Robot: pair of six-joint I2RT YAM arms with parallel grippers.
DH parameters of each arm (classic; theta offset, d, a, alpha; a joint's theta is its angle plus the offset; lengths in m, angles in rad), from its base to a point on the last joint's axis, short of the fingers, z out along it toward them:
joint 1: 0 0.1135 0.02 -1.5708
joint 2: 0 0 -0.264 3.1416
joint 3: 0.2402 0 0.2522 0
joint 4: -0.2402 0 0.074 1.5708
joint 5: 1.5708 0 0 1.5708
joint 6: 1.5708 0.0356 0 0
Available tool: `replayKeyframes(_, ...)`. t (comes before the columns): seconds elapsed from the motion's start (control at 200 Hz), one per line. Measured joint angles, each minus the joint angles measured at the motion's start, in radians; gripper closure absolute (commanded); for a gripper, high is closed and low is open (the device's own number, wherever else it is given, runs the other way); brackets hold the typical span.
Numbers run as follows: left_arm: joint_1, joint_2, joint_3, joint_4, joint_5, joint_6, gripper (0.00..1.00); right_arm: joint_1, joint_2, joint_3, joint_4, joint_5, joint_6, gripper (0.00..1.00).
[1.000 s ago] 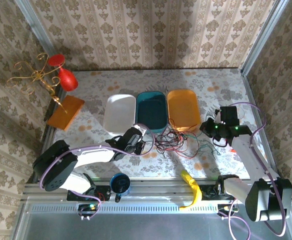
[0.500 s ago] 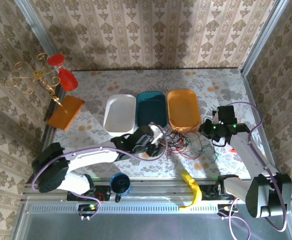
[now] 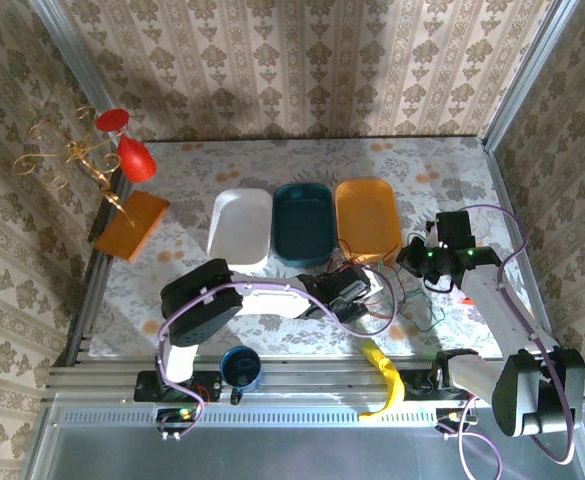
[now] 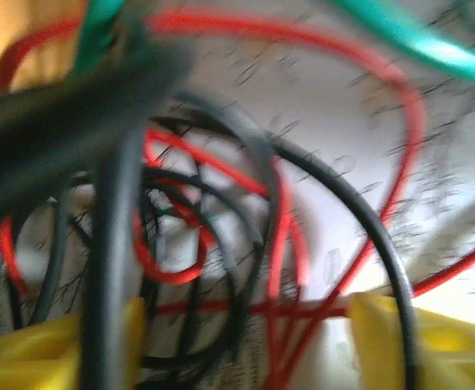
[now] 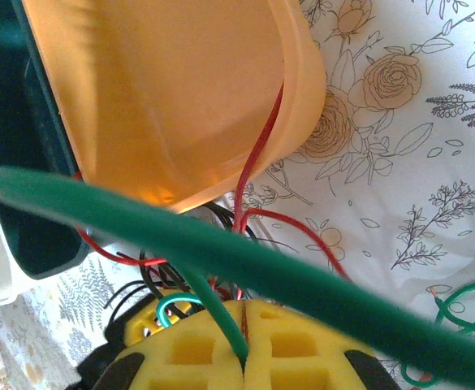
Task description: Untangle the cables
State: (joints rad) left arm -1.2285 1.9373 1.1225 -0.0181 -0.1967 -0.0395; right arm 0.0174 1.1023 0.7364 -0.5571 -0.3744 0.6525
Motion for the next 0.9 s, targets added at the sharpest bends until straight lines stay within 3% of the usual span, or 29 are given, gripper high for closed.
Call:
replayKeyframes(0.04,0.010,-0.002,-0.022,0.014,-0.017,-0.021,1.00,0.000,0.000,0.002,-0.001,0.000,0.003,1.00)
replayKeyframes(0.27,0.117,-0.153,-0.269,0.164,-0.054,-0.195,1.00,-0.004,0.000,0.076,-0.053,0.018,-0.002,1.00)
replayKeyframes(0.495,0.210,-0.358,-0.494,0.182,-0.095,-0.366,1.00,-0.029,0.014,0.176,-0.156,0.143,-0.032,1.00)
replayKeyframes(0.71,0.235,-0.460,-0.594,0.166,-0.144,-0.475,1.00,-0.034,0.060,0.219,-0.208,0.247,-0.053,1.00)
replayKeyframes(0.9,0.193,-0.480,-0.588,0.153,-0.160,-0.441,1.00,-0.031,0.071,0.225,-0.183,0.196,-0.063,1.00)
